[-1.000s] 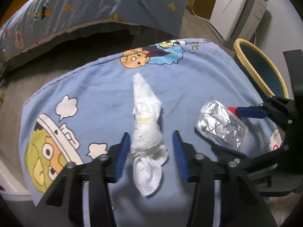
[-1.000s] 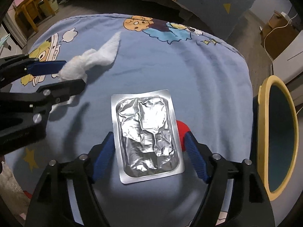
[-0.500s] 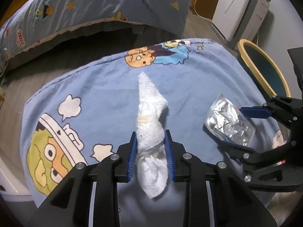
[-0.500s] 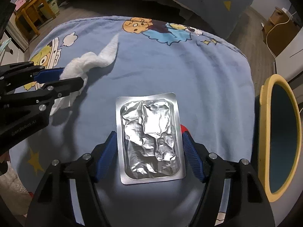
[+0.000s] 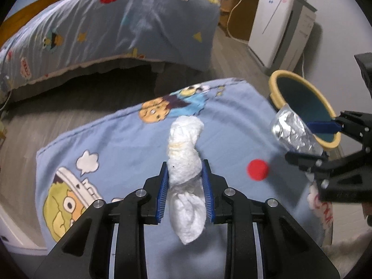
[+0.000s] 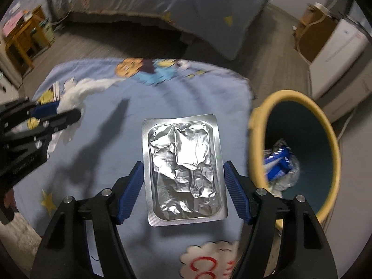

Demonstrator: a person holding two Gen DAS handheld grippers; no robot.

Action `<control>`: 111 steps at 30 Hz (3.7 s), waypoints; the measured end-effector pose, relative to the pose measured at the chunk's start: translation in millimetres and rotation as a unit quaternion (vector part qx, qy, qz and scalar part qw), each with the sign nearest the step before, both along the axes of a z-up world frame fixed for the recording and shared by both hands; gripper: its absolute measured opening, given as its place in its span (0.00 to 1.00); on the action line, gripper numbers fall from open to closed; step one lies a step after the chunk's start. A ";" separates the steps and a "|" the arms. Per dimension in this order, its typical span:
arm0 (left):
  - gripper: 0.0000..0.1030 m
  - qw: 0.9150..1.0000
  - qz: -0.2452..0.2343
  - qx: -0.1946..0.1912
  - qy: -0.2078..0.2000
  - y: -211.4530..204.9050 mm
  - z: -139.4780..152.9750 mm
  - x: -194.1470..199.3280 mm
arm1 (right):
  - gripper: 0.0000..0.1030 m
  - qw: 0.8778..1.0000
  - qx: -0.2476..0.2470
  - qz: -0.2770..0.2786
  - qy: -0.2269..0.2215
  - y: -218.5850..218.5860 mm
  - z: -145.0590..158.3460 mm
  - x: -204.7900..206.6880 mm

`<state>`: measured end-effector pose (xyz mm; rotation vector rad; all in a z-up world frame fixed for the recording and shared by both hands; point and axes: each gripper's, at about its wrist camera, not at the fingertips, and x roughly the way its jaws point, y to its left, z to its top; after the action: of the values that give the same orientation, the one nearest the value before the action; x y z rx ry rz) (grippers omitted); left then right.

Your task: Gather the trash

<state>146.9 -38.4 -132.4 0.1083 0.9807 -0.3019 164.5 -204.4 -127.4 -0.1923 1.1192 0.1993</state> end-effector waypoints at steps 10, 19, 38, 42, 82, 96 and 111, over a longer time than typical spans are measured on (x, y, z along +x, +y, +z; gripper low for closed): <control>0.28 0.998 -0.058 -0.007 -0.018 -61.0 16.0 -11.0 | 0.66 0.996 0.021 -0.074 -0.034 -81.4 49.6 -1.9; 0.28 0.992 -0.121 -0.012 -0.011 -122.7 12.5 -25.9 | 0.66 0.990 0.049 -0.128 -0.044 -147.8 65.2 -4.8; 0.28 0.976 -0.216 -0.029 -0.007 -233.0 23.7 -37.5 | 0.67 0.974 0.068 -0.218 -0.009 -254.2 35.7 -7.3; 0.28 0.977 -0.211 -0.022 -0.008 -244.7 20.4 -17.2 | 0.67 0.969 0.086 -0.230 -0.002 -259.1 26.0 -2.4; 0.89 0.987 -0.160 -0.012 -0.012 -238.1 -20.9 38.6 | 0.93 0.946 0.144 -0.291 0.019 -260.8 -16.2 32.4; 0.95 0.989 -0.117 -0.013 -0.086 -196.9 80.7 -19.9 | 0.94 0.938 0.143 -0.304 -0.080 -255.4 77.0 -54.8; 0.95 0.989 -0.067 -0.026 -0.125 -156.8 140.3 -107.6 | 0.95 0.944 0.073 -0.254 -0.198 -202.0 129.2 -172.5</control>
<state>39.2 -195.2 7.8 0.1606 0.7164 -0.4266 -8.0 -406.5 1.9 0.1858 0.7178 -0.2116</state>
